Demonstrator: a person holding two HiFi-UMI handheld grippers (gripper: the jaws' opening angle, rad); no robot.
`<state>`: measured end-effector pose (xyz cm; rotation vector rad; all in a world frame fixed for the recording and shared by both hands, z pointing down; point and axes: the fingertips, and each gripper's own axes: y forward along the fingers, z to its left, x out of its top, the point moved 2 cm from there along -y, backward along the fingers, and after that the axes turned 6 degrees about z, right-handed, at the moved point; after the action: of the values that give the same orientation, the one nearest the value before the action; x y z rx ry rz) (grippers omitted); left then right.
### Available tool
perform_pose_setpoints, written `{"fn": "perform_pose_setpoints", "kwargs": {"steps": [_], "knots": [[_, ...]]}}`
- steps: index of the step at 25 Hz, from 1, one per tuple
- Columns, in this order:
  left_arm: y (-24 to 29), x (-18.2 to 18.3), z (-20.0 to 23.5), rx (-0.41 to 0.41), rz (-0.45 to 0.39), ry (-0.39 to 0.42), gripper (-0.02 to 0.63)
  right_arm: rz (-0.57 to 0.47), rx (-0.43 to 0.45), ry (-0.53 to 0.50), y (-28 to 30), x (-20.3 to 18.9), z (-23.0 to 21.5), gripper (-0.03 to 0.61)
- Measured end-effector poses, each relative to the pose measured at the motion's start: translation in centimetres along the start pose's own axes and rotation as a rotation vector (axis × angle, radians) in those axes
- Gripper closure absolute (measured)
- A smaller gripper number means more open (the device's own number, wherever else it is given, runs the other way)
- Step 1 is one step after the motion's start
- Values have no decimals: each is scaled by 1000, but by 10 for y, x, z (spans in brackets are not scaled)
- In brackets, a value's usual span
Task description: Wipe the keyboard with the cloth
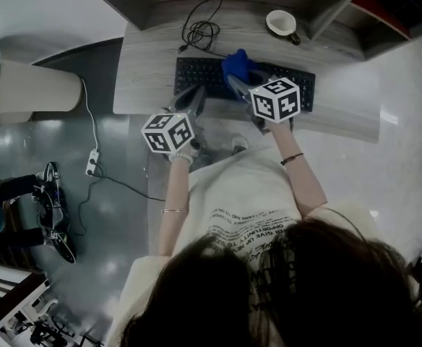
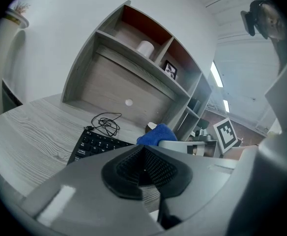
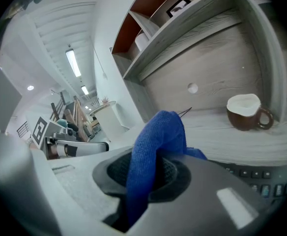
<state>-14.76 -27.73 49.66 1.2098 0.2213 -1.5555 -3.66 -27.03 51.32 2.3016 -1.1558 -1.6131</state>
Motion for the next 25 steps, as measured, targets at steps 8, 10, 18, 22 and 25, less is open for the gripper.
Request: {"fn": "perform_pose_setpoints", "kwargs": {"steps": [8,10,18,22,25], "knots": [[-10,5,21,-48,26,9,617,-32,-74,54,11,2,5,520],[-12,6,26,-64,35,14,617,-39,-92,65,14,2,7,520],[-19,12,44,-115,59,29,617,-52,-138,85,29,6,19,520],[-21,15,53,-128,65,35,616,-58,-147,91,37,9,22,520],[-23,19,60,-133,66,39,617,-56,-150,91,45,11,26,520]]}}
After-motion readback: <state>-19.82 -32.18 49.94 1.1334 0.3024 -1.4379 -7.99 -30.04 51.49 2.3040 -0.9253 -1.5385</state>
